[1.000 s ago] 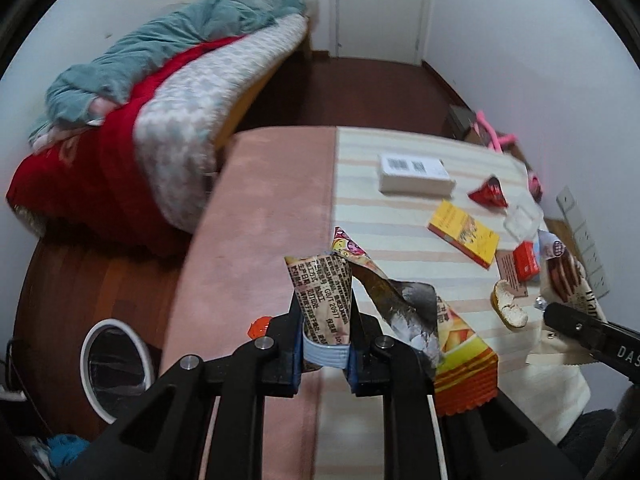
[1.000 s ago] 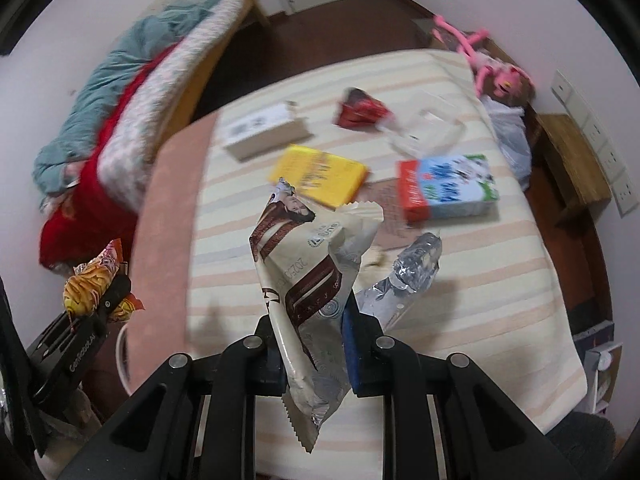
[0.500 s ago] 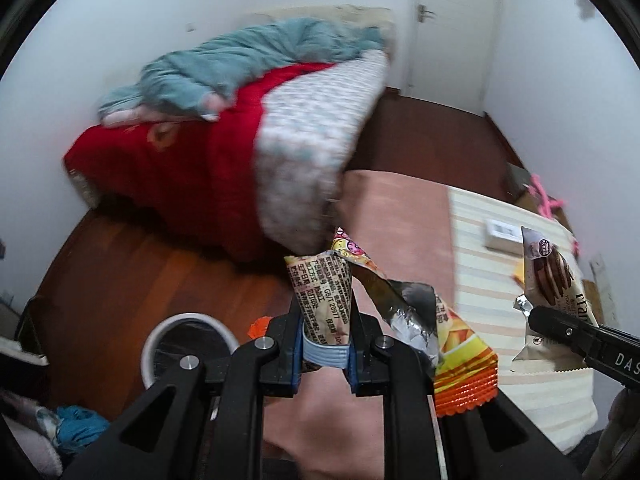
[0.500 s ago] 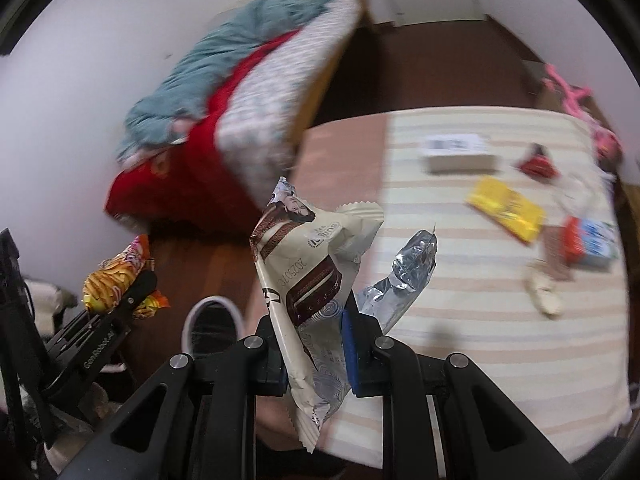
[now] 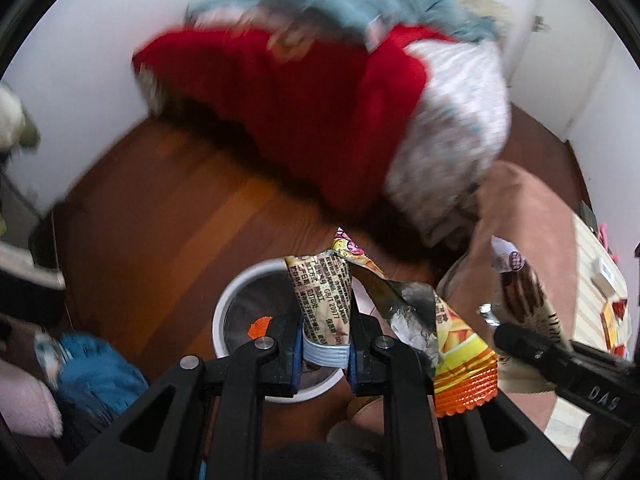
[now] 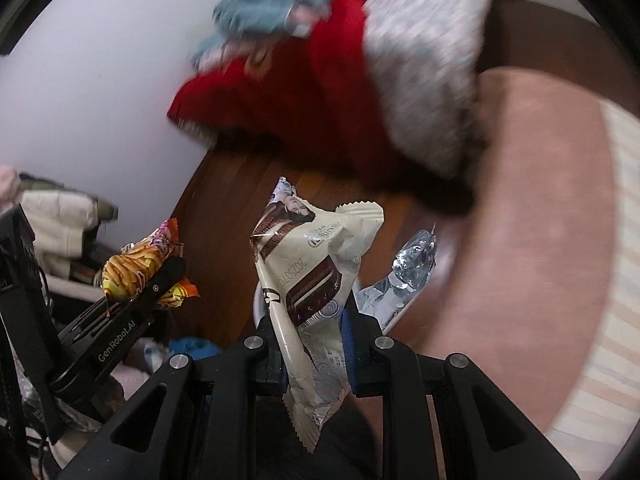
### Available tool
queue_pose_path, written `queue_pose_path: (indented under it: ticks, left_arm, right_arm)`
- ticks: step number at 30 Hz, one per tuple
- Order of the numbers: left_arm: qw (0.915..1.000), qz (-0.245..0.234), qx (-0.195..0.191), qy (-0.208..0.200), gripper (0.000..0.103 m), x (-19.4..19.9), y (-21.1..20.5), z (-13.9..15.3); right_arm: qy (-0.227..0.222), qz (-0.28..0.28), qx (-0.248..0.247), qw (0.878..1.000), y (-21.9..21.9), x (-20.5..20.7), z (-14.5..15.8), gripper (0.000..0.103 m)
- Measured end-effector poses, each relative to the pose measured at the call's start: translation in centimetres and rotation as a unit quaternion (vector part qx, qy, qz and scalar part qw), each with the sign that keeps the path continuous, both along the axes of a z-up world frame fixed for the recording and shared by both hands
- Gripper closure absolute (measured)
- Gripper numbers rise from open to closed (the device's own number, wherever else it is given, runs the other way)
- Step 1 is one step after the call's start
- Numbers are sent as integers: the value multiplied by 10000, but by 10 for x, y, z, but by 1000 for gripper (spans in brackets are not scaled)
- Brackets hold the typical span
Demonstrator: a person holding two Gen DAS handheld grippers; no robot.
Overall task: Collect trash
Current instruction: 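Carry both wrappers over the bin and open both tools to drop them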
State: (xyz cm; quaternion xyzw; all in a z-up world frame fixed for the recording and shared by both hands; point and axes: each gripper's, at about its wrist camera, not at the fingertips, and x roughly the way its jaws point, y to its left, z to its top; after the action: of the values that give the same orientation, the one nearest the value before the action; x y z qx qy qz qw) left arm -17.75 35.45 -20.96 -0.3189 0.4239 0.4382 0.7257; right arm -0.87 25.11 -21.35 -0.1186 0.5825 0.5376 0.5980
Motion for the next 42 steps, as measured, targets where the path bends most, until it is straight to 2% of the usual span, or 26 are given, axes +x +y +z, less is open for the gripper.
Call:
queue_pose_path:
  ticks: [3, 5, 10, 11, 12, 13, 14, 15, 17, 18, 19, 20, 21, 23, 25, 28, 30, 35, 39, 42]
  left_arm:
    - [9979, 273, -582, -43, 89, -24, 35, -43]
    - [9959, 325, -840, -17, 87, -35, 51, -66]
    - [9859, 478, -1603, -96, 82, -54, 88, -131]
    - [9845, 496, -1682, -18, 78, -57, 92, -140]
    - [9838, 503, -1720, 101, 64, -56, 96, -149]
    - [9830, 523, -1753, 160, 45, -57, 99, -155]
    - [9821, 574, -1785, 160, 37, -59, 99, -160]
    - [9810, 637, -1824, 146, 32, -61, 101, -165]
    - [9789, 736, -1900, 146, 31, -64, 105, -170]
    - [9781, 803, -1913, 170, 23, -71, 104, -171]
    - [9776, 869, -1905, 213, 5, -74, 103, -172]
    - [9775, 929, -1884, 215, 0, -78, 102, -171]
    - [9773, 993, -1862, 203, 0, -83, 101, -171]
    - [9770, 1079, -1822, 238, 0, -87, 103, -170]
    - [9786, 1180, -1662, 276, 0, -93, 99, -165]
    - [9809, 1287, -1411, 368, 0, -103, 94, -155]
    - [9817, 1348, -1294, 379, 0, -107, 87, -149]
    - [9851, 1266, -1038, 520, 0, -103, 68, -133]
    - [9877, 1107, -901, 640, 0, -99, 55, -121]
    - [9888, 1007, -873, 673, 0, -95, 44, -115]
  right_arm:
    - [229, 311, -315, 9988, 39, -21, -44, 82]
    - [323, 503, -566, 9966, 62, -34, -75, 82]
    - [506, 845, -1171, 9882, 104, -60, -152, 82]
    - [558, 890, -1236, 9868, 108, -63, -162, 82]
    - [583, 912, -1322, 9853, 114, -67, -175, 82]
    - [623, 980, -1400, 9833, 121, -71, -187, 82]
    - [664, 1044, -1459, 9815, 127, -75, -196, 82]
    - [687, 1071, -1527, 9800, 132, -78, -206, 81]
    - [737, 1154, -1680, 9762, 138, -82, -227, 80]
    - [739, 1180, -1757, 9745, 142, -85, -235, 78]
    - [730, 1196, -1813, 9734, 143, -84, -242, 70]
    - [762, 1215, -1873, 9718, 146, -85, -249, 59]
    - [840, 1234, -1887, 9706, 147, -84, -253, 54]
    - [879, 1319, -1851, 9699, 147, -82, -255, 32]
    - [858, 1362, -1753, 9713, 146, -83, -250, 17]
    - [831, 1315, -1646, 9740, 142, -79, -238, 2]
    - [768, 1354, -1603, 9747, 140, -79, -231, 0]
    - [109, 1414, -1516, 9782, 128, -78, -205, 0]
    - [-778, 1412, -1525, 9751, 117, -84, -181, 0]
    - [-1214, 1426, -1504, 9707, 111, -86, -168, 0]
